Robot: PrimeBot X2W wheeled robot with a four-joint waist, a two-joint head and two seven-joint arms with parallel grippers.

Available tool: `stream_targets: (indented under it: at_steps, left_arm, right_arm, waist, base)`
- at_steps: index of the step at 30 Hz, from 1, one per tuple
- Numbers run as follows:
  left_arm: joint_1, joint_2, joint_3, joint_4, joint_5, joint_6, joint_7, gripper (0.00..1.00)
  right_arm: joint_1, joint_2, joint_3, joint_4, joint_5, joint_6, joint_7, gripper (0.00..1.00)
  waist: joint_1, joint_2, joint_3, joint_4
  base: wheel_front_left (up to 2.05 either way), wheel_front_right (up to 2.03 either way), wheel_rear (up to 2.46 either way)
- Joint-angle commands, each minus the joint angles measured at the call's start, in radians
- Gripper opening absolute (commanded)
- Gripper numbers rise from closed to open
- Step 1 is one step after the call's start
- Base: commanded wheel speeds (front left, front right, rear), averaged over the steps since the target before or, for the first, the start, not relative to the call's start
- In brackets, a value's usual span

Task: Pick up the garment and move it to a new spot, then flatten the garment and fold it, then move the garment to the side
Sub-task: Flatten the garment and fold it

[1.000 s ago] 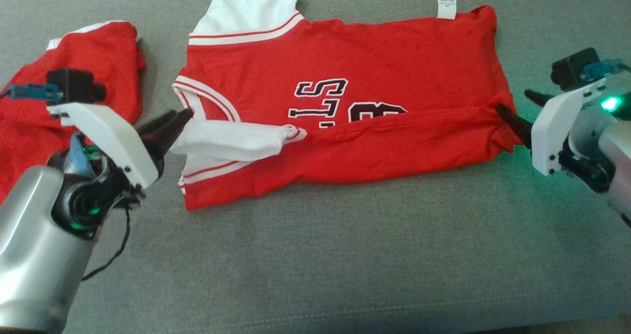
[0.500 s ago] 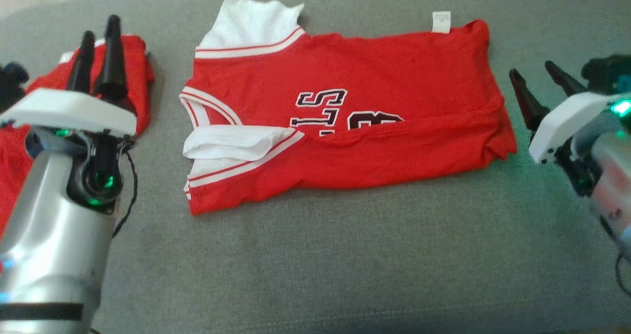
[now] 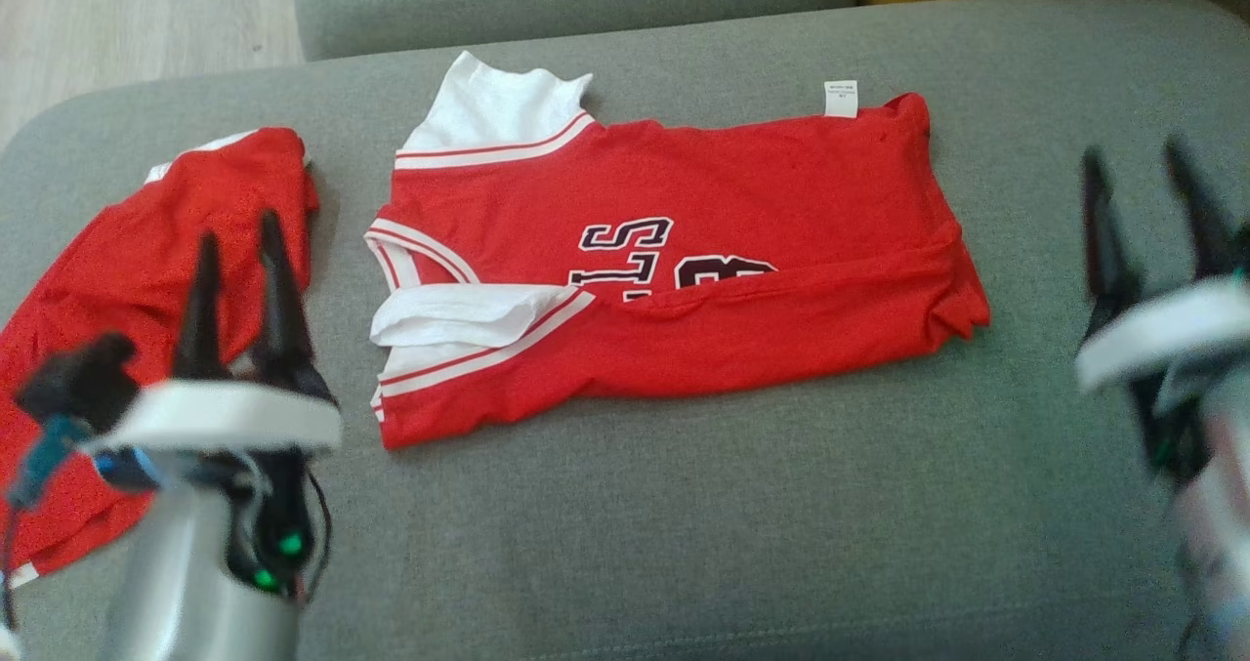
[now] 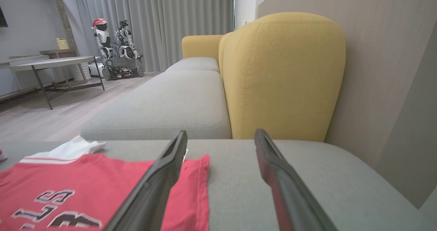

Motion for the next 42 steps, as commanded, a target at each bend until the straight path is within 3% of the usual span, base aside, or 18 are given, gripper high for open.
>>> stream_targets:
  at_steps: [1, 2, 7, 12, 22, 29, 35, 38, 39, 40, 41, 42]
  left_arm:
    - [0.014, -0.011, 0.052, -0.039, 0.059, -0.018, -0.005, 1.0]
    - [0.014, -0.011, 0.052, -0.039, 0.059, -0.018, -0.005, 1.0]
    - [0.096, -0.064, 0.043, -0.013, 0.194, -0.047, -0.005, 1.0]
    - [0.123, -0.078, 0.025, 0.065, 0.245, -0.031, -0.005, 1.0]
    - [0.055, -0.083, -0.014, 0.259, 0.269, 0.015, 0.009, 1.0]
    - [-0.01, -0.064, -0.026, 0.409, 0.324, 0.11, 0.048, 1.0]
    - [-0.052, -0.04, -0.053, 0.504, 0.37, 0.165, 0.093, 1.0]
    - [-0.069, -0.033, -0.076, 0.541, 0.388, 0.165, 0.121, 1.0]
    - [-0.073, -0.034, -0.082, 0.548, 0.388, 0.159, 0.126, 0.89]
    - [-0.077, -0.035, -0.084, 0.551, 0.384, 0.15, 0.127, 0.3]
    - [-0.082, -0.037, -0.087, 0.553, 0.38, 0.14, 0.128, 0.0]
    - [-0.086, -0.038, -0.09, 0.553, 0.376, 0.13, 0.126, 0.0]
  right_arm:
    - [0.127, 0.07, -0.097, -0.133, -0.12, 0.002, -0.011, 1.0]
    - [0.127, 0.07, -0.097, -0.133, -0.12, 0.002, -0.011, 1.0]
    - [0.351, 0.246, -0.246, -0.373, -0.338, 0.002, -0.011, 1.0]
    - [0.421, 0.309, -0.257, -0.434, -0.393, 0.002, -0.011, 1.0]
    - [0.43, 0.323, -0.256, -0.451, -0.404, 0.002, -0.011, 1.0]
    - [0.426, 0.322, -0.239, -0.443, -0.394, 0.002, -0.011, 1.0]
    - [0.423, 0.323, -0.234, -0.45, -0.392, 0.002, -0.011, 1.0]
    - [0.419, 0.322, -0.237, -0.451, -0.391, 0.002, -0.011, 1.0]
    - [0.416, 0.322, -0.239, -0.449, -0.392, 0.002, -0.011, 1.0]
    - [0.413, 0.322, -0.242, -0.446, -0.391, 0.002, -0.011, 1.0]
    - [0.408, 0.325, -0.248, -0.442, -0.386, 0.002, -0.011, 1.0]
    - [0.403, 0.327, -0.254, -0.434, -0.382, 0.002, -0.009, 1.0]
  waist:
    - [0.0, 0.0, -0.009, 0.004]
    - [0.0, 0.0, -0.009, 0.004]
    - [0.0, 0.0, -0.021, 0.005]
    - [0.0, 0.0, -0.02, -0.009]
    - [0.0, 0.0, -0.003, -0.05]
    - [0.0, 0.0, 0.003, -0.075]
    - [0.0, 0.0, 0.01, -0.092]
    - [0.0, 0.0, 0.015, -0.095]
    - [0.0, 0.0, 0.016, -0.095]
    - [0.0, 0.0, 0.018, -0.094]
    - [0.0, 0.0, 0.021, -0.092]
    - [0.0, 0.0, 0.023, -0.089]
  base:
    - [0.0, 0.0, 0.0]
    - [0.0, 0.0, 0.0]
    - [0.0, 0.0, 0.0]
    - [0.0, 0.0, 0.0]
    - [0.0, 0.0, 0.0]
    - [0.0, 0.0, 0.0]
    - [0.0, 0.0, 0.0]
    - [0.0, 0.0, 0.0]
    - [0.0, 0.0, 0.0]
    - [0.0, 0.0, 0.0]
    - [0.0, 0.0, 0.0]
    - [0.0, 0.0, 0.0]
